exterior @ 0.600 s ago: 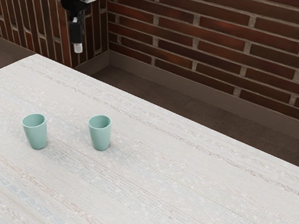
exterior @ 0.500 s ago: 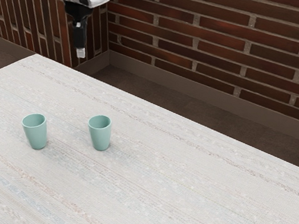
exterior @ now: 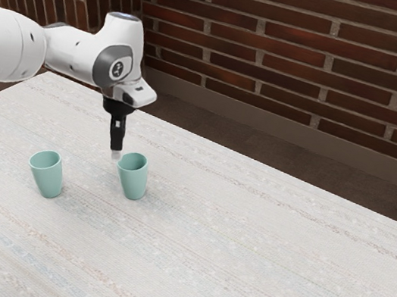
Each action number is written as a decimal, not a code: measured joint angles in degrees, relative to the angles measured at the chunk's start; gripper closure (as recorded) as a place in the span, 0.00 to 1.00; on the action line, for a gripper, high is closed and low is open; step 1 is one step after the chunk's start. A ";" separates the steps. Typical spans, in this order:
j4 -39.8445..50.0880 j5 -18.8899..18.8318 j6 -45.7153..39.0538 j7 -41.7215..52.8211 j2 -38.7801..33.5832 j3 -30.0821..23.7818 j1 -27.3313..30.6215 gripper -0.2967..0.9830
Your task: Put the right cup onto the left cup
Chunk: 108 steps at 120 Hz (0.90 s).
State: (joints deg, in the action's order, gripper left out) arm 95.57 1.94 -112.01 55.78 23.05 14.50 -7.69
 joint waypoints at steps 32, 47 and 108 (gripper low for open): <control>-3.40 -0.32 -6.11 1.07 4.82 -0.19 0.36 0.23; -3.68 0.48 -7.24 1.30 6.31 -0.50 0.22 0.28; -1.62 2.98 -9.16 0.49 6.48 -1.30 0.51 0.81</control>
State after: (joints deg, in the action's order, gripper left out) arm 93.95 4.92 -121.17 56.28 29.53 13.20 -7.18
